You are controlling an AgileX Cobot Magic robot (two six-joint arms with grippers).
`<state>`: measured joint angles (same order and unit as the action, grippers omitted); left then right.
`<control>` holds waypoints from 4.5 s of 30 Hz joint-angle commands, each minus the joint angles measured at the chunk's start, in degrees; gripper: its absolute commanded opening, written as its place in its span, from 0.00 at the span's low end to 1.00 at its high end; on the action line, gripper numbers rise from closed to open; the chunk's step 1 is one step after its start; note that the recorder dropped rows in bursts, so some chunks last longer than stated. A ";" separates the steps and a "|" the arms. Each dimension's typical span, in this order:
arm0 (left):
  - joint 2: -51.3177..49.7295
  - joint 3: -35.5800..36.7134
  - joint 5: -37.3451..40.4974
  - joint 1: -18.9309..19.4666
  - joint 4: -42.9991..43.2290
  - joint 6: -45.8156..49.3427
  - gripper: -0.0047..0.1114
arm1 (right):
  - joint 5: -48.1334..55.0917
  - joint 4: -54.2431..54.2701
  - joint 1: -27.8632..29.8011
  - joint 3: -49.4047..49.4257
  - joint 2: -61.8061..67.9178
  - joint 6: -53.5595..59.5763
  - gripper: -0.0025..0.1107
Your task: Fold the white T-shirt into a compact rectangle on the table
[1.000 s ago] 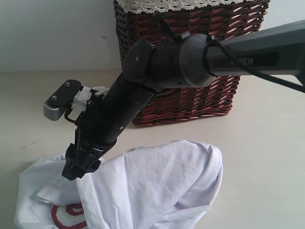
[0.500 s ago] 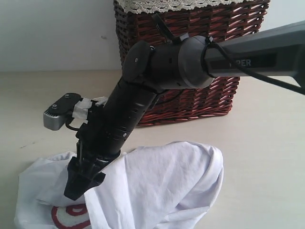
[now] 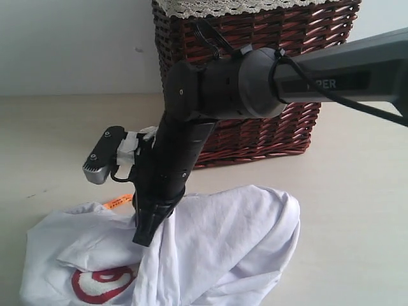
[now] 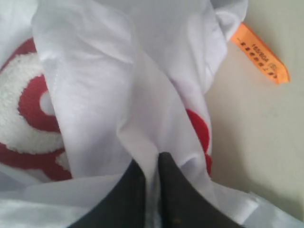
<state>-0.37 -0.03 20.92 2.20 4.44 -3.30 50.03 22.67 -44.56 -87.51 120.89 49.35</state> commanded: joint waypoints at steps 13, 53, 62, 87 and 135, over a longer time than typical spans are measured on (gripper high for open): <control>0.37 0.03 -0.40 -0.07 -0.21 -0.10 0.04 | 19.94 -12.19 -0.03 -0.37 -22.40 -3.63 0.02; 0.37 0.03 -0.40 -0.07 -0.21 -0.10 0.04 | 19.94 0.93 -0.03 20.18 -24.22 -3.34 0.60; 0.37 0.03 -0.40 -0.07 -0.21 -0.10 0.04 | 2.97 0.93 -0.03 9.60 -23.07 1.06 0.60; 0.37 0.03 -0.40 -0.07 -0.21 -0.10 0.04 | -3.06 3.20 1.26 -4.83 10.09 11.38 0.40; 0.37 0.03 -0.40 -0.07 -0.21 -0.10 0.04 | 19.94 0.56 -0.27 -11.38 -7.96 1.25 0.56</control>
<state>-0.37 -0.03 20.92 2.20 4.44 -3.30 69.71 29.82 -44.93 -98.57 114.32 59.37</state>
